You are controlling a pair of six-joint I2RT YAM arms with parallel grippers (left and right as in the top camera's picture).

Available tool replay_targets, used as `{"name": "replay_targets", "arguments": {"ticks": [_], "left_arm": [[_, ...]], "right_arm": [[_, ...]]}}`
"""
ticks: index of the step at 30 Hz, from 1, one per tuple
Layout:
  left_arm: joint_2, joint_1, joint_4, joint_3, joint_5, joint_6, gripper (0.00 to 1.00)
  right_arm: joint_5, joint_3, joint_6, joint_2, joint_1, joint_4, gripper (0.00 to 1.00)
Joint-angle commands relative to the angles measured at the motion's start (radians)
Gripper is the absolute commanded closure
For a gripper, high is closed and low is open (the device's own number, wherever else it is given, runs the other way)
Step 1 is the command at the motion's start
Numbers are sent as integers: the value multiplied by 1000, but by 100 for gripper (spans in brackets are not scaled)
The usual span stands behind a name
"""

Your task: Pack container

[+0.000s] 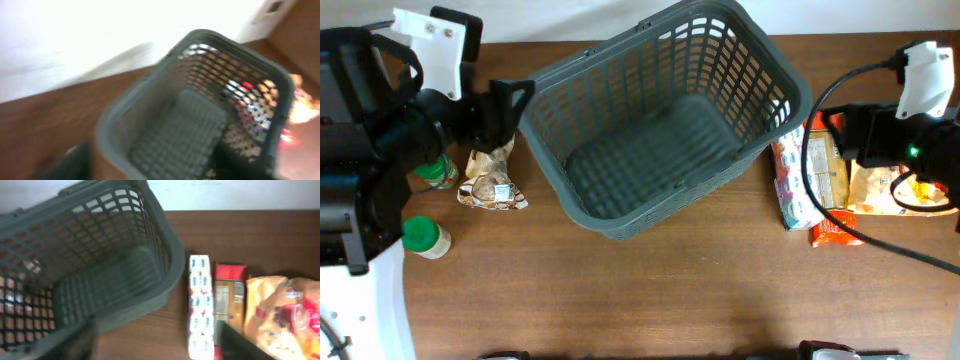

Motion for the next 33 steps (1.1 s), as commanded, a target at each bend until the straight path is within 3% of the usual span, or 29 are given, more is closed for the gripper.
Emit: {"name": "replay_targets", "arguments": {"ticks": [1, 3, 7, 12, 19, 27, 30, 33], "left_arm": [[3, -120, -99, 12, -42, -10, 98], [16, -287, -158, 12, -217, 19, 98], [54, -569, -254, 12, -469, 19, 98], [158, -747, -382, 12, -496, 19, 98], [241, -813, -440, -7, -369, 50, 98], [246, -815, -440, -174, -285, 98, 98], [246, -814, -434, -237, -302, 113, 98], [246, -812, -382, -292, -519, -27, 98]], "right_arm": [[-24, 19, 100, 52, 7, 27, 80], [-25, 19, 156, 95, 7, 53, 96], [-55, 19, 171, 182, 39, 68, 96], [-65, 19, 171, 273, 121, 116, 96], [-39, 19, 172, 343, 169, 148, 96], [-39, 18, 171, 377, 169, 92, 96], [-33, 18, 171, 377, 170, 77, 96], [-23, 17, 171, 377, 169, 28, 96]]}}
